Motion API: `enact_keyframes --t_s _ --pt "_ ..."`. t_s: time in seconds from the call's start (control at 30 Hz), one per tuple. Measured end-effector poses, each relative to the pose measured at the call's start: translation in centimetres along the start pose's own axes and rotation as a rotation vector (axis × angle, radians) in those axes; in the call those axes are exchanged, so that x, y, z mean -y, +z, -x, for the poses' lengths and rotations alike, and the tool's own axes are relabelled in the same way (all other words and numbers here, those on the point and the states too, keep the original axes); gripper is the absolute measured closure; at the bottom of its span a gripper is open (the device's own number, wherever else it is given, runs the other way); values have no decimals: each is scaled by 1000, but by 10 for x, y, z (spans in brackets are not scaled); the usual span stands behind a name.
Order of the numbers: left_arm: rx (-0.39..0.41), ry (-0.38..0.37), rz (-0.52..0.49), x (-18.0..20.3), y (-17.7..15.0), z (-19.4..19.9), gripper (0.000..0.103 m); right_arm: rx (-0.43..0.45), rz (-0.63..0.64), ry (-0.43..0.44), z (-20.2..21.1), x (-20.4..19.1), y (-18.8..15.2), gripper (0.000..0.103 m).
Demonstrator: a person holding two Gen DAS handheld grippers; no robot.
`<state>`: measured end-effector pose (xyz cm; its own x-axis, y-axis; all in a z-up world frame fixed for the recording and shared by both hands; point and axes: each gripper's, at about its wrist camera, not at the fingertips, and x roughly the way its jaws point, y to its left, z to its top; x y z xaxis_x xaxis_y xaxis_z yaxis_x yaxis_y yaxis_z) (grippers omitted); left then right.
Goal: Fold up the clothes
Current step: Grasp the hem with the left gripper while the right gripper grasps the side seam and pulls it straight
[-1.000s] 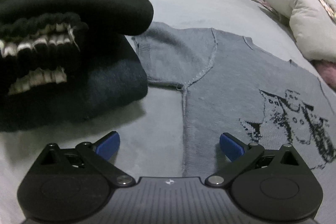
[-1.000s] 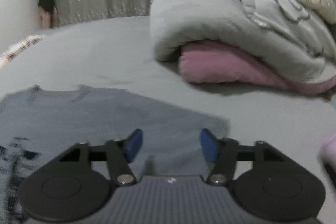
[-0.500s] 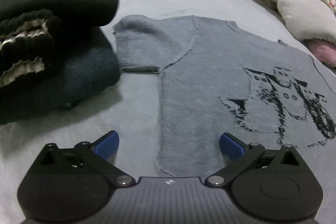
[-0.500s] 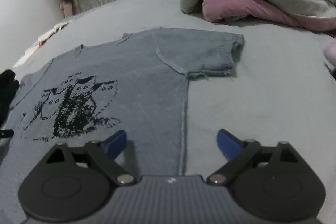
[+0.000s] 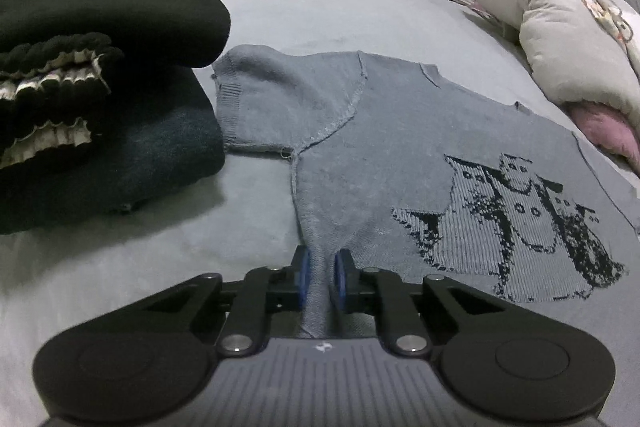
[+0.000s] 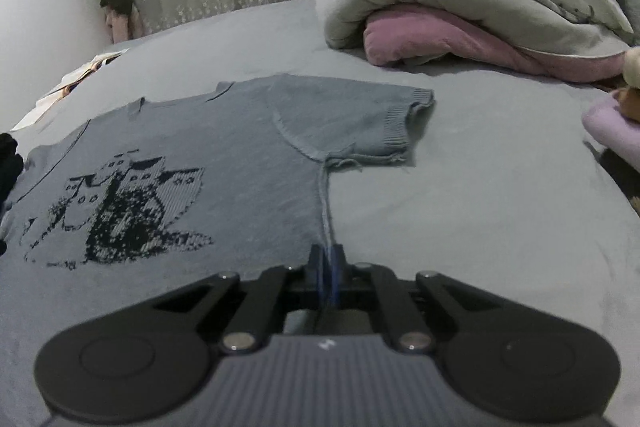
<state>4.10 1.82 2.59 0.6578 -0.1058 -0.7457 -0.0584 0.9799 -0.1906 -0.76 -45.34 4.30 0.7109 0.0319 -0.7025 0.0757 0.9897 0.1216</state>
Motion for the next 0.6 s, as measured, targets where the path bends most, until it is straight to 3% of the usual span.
enact_keyframes --t_s 0.1,0.27,0.37,0.43,0.5,0.6 --pt "-5 -24 22 -7 2 2 87 0 -8 -22 -3 1 -3 99" --pt "-7 -4 101 -33 7 12 87 42 -21 -50 9 2 -2 85" --pt "-37 -50 134 -42 5 12 87 61 -16 -33 21 -1 -1 74" --pt "-64 -90 113 -36 1 12 86 51 2 18 30 -10 -3 56" --pt "-79 -107 87 -29 -4 16 83 22 23 50 35 -19 -10 47" --pt "-98 -136 47 -20 -11 28 77 -9 6 50 43 -16 -25 46"
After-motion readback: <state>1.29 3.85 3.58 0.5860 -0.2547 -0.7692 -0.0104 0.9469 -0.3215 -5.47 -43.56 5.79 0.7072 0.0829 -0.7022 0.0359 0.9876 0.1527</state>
